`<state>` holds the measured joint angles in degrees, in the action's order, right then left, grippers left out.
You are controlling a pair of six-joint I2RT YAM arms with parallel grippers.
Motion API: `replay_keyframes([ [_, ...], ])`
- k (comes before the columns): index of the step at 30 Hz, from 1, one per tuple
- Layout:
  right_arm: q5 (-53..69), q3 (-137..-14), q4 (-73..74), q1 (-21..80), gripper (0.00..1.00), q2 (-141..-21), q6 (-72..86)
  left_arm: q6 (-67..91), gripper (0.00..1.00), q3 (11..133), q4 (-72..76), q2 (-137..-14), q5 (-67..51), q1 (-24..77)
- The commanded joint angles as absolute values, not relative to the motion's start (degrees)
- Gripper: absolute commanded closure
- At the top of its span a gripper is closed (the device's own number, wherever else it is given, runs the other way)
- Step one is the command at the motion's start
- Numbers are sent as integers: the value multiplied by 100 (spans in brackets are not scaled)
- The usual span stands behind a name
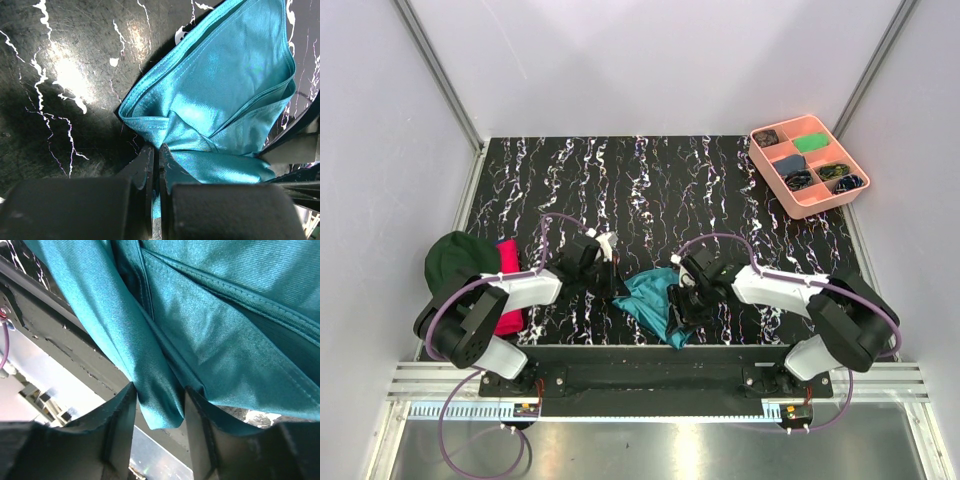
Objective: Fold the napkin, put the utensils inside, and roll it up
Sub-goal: Roll the napkin with the utensil
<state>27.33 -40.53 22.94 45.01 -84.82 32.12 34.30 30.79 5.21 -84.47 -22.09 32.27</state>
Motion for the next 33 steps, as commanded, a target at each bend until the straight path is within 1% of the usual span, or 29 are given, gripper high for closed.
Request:
replay_keyframes([
  [1, 3067, -3946, 2321, 4553, 57, -8622, 3313, 3252, 100, 3173, 272, -8464, -2057, 3234],
  [4, 3129, -3903, 2241, 4553, 64, -8727, 3357, 3278, 100, 3173, 299, -8499, -2083, 3226],
  [6, 3111, -3911, 2250, 4553, 63, -8780, 3375, 3270, 100, 3190, 299, -8534, -2100, 3226],
  [7, 3103, -3911, 2250, 4553, 61, -8780, 3366, 3261, 100, 3208, 290, -8543, -2101, 3234],
  [8, 3103, -3920, 2259, 4561, 53, -8745, 3375, 3252, 100, 3208, 281, -8552, -2118, 3226],
  [11, 2980, -4078, 2372, 4553, 35, -8456, 3331, 3199, 100, 3261, 194, -8596, -2136, 3234],
  [14, 2620, -4490, 2968, 4561, 30, -8043, 3174, 3164, 100, 3305, 106, -8604, -2136, 3234],
  [15, 2489, -4613, 3075, 4588, 25, -7946, 3103, 3147, 100, 3348, 62, -8604, -2144, 3226],
  [16, 2131, -4858, 3172, 4727, 23, -7745, 2972, 3138, 100, 3357, 35, -8622, -2145, 3226],
  [18, 1786, -5079, 3296, 4921, 19, -7568, 2839, 3111, 100, 3427, 18, -8666, -2153, 3226],
  [21, 961, -5431, 3278, 5474, 15, -7514, 2514, 3111, 100, 3489, -149, -8745, -2215, 3226],
  [22, 445, -5562, 3278, 5824, 15, -7549, 2314, 3111, 100, 3498, -167, -8789, -2250, 3226],
  [23, 178, -5633, 3244, 5992, 15, -7628, 2242, 3120, 100, 3524, -167, -8806, -2259, 3226],
  [24, -459, -5721, 3200, 6151, 14, -7786, 2085, 3111, 100, 3533, -193, -8824, -2294, 3217],
  [25, -657, -5748, 3086, 6448, 14, -7874, 1987, 3120, 100, 3551, -202, -8833, -2311, 3225],
  [27, -1227, -5862, 2963, 6696, 13, -8163, 1742, 3103, 100, 3595, -237, -8842, -2329, 3217],
  [30, -1607, -5976, 2725, 6882, 12, -8611, 1495, 3067, 100, 3621, -307, -8833, -2320, 3217],
  [33, -1678, -6055, 2584, 6934, 12, -9043, 1258, 3050, 100, 3639, -325, -8833, -2329, 3217],
])
